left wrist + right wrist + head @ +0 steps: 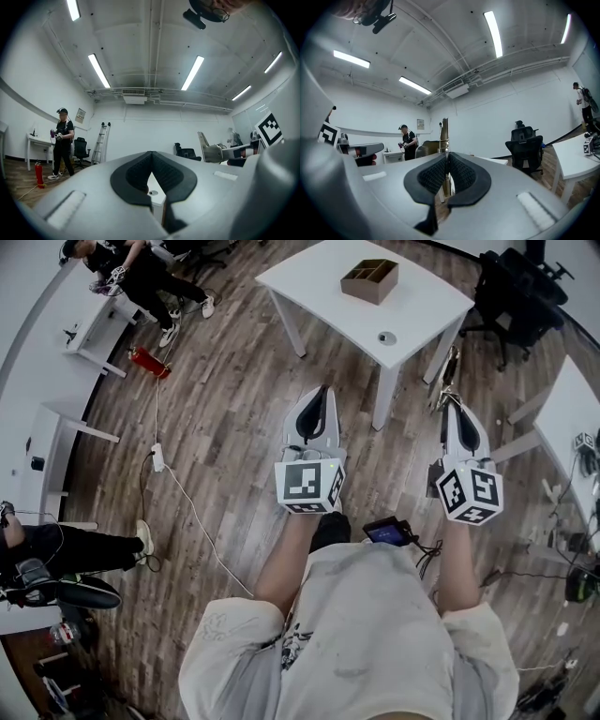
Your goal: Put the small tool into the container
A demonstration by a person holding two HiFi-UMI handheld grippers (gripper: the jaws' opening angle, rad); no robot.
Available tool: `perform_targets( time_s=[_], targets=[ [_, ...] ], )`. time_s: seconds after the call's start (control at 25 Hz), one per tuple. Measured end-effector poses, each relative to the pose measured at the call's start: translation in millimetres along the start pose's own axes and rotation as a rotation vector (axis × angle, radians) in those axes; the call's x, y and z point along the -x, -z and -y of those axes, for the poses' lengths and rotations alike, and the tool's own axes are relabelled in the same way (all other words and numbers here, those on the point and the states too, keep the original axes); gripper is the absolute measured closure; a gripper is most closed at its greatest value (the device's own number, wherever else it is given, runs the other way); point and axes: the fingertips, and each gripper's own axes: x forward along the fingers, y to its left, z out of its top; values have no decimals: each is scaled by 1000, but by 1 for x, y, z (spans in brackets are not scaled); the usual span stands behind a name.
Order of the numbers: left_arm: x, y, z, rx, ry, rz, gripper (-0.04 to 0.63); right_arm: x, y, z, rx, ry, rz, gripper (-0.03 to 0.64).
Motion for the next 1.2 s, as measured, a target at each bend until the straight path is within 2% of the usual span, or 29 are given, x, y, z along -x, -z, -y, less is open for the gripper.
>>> perform_targets(
  time_s=[0.36, 0.8, 1.2],
  targets=[
    [-12, 2, -3, -13, -29, 26, 581, -19, -5, 6, 17, -25, 16, 609],
    [-27, 4, -25, -37, -31, 58, 581, -51, 5, -4, -2, -50, 39, 609],
    [-46, -1, -50, -75, -10, 100, 581, -82, 11, -10, -42, -39, 90, 609]
  ],
)
